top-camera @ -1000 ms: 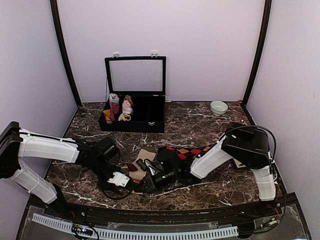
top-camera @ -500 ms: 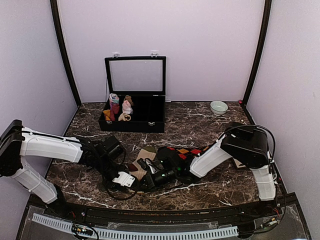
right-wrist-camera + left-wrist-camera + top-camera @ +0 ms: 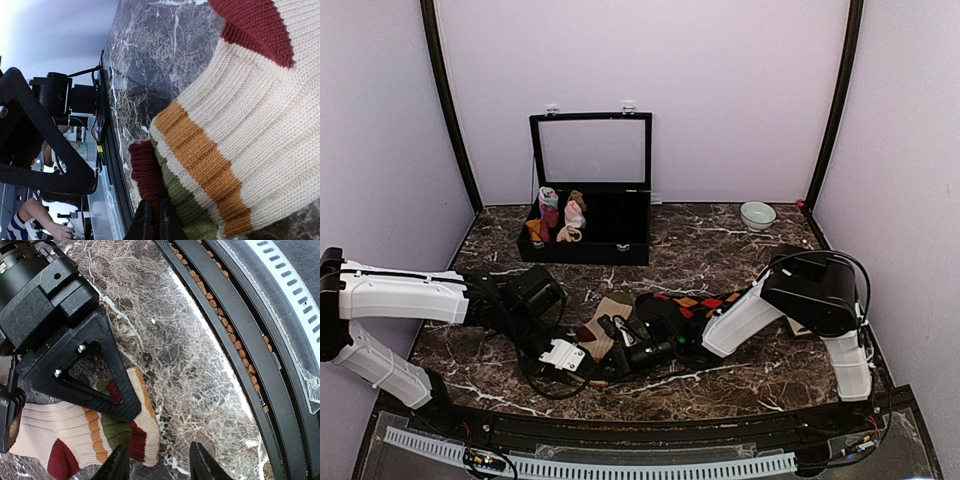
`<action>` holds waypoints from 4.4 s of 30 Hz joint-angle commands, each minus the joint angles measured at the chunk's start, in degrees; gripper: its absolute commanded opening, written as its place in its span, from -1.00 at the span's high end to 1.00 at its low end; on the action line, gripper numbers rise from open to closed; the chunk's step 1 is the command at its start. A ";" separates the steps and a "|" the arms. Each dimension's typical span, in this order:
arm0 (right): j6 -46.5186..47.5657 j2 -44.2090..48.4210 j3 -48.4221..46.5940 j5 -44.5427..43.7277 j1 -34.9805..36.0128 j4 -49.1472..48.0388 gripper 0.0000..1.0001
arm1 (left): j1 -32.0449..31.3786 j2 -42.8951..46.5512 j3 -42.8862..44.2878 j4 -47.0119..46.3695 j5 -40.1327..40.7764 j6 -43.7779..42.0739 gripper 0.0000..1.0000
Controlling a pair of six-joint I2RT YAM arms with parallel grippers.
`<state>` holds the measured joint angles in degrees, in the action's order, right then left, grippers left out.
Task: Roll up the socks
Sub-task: Roll the sock at the center of the board.
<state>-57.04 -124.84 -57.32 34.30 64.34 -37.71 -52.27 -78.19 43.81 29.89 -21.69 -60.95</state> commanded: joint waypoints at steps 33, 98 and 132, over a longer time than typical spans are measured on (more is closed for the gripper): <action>0.42 -7.17 7.65 -3.99 -2.29 21.78 1.00 | -0.86 -0.98 2.36 3.40 -3.43 4.41 0.35; 1.55 -7.94 7.94 -5.36 -2.11 24.74 0.96 | 4.63 -13.28 0.07 -8.06 -0.34 6.12 0.80; 15.78 24.57 19.88 -59.90 15.98 33.09 -0.99 | 10.82 -30.52 14.16 15.91 -16.39 1.48 1.00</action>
<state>-41.54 -101.30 -41.60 -12.60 76.64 -20.38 -42.09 -107.18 57.71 42.89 -41.82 -60.05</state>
